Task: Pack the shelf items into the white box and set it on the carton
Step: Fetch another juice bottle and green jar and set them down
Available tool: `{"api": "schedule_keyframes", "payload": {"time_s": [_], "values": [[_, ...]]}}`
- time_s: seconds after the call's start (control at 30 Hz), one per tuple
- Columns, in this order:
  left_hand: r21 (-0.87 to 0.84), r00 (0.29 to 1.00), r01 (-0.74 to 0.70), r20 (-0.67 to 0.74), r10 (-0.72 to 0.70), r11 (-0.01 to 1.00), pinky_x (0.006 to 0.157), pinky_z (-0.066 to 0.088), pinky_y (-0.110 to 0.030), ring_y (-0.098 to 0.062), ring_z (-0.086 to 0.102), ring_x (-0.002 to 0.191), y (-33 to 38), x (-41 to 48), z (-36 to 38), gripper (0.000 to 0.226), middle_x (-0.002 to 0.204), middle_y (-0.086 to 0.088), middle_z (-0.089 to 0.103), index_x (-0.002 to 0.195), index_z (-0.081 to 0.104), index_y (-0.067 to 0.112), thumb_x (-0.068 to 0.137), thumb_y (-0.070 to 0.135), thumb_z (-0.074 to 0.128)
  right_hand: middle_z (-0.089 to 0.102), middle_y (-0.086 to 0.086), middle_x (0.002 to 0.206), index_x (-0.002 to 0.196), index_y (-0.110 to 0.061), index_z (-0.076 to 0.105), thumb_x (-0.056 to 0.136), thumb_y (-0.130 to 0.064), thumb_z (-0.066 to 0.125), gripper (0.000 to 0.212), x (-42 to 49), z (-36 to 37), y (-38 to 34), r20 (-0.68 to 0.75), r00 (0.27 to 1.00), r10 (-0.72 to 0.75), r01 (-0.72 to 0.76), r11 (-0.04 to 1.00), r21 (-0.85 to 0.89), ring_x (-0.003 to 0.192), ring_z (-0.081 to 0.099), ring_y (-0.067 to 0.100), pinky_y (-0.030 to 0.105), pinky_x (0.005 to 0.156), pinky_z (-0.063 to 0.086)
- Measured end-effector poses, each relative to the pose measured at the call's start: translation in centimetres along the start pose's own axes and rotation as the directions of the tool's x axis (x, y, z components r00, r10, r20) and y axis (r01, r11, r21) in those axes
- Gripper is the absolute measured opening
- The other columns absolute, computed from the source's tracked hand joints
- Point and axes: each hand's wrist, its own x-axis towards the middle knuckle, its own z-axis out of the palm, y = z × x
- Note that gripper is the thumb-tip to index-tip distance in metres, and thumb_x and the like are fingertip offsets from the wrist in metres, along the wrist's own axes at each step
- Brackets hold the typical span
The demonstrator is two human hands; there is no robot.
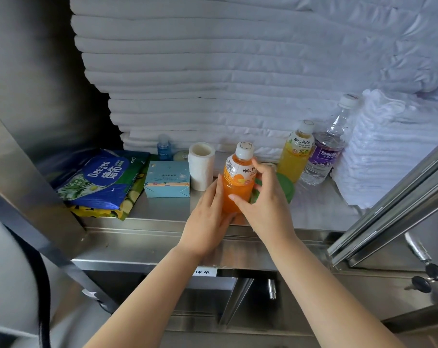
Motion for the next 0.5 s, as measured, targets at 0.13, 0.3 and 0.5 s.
{"api": "schedule_keyframes", "payload": {"time_s": [0.13, 0.3, 0.5], "values": [[0.025, 1.000, -0.009, -0.010, 0.009, 1.000, 0.085, 0.048, -0.034, -0.028, 0.043, 0.126, -0.2, -0.1, 0.1, 0.079, 0.148, -0.011, 0.033, 0.149, 0.010, 0.009, 0.090, 0.035, 0.057, 0.046, -0.013, 0.123, 0.126, -0.026, 0.039, 0.069, -0.021, 0.082, 0.072, 0.1, 0.4, 0.1, -0.043, 0.999, 0.010, -0.009, 1.000, 0.016, 0.115, 0.055, 0.017, 0.039, 0.086, 0.054], [0.046, 1.000, -0.014, -0.015, 0.015, 0.999, 0.076, 0.052, -0.034, -0.024, 0.040, 0.130, -0.3, -0.1, 0.4, 0.086, 0.154, -0.007, 0.023, 0.149, 0.001, 0.014, 0.089, 0.029, 0.060, 0.047, -0.019, 0.122, 0.127, -0.032, 0.042, 0.067, -0.023, 0.083, 0.074, 0.9, -0.4, -0.6, -0.129, 0.990, 0.062, -0.050, 0.994, 0.092, 0.112, 0.056, 0.010, 0.036, 0.087, 0.053], [0.079, 1.000, -0.021, 0.008, 0.021, 0.997, 0.066, 0.050, -0.027, -0.021, 0.047, 0.121, -0.2, -0.3, 0.4, 0.084, 0.153, -0.002, 0.026, 0.150, 0.006, 0.021, 0.087, 0.021, 0.062, 0.050, -0.015, 0.127, 0.130, -0.041, 0.040, 0.068, -0.023, 0.081, 0.077, 3.3, -4.2, -1.6, -0.259, 0.966, 0.017, 0.029, 0.985, 0.172, 0.112, 0.055, 0.005, 0.029, 0.088, 0.052]]}}
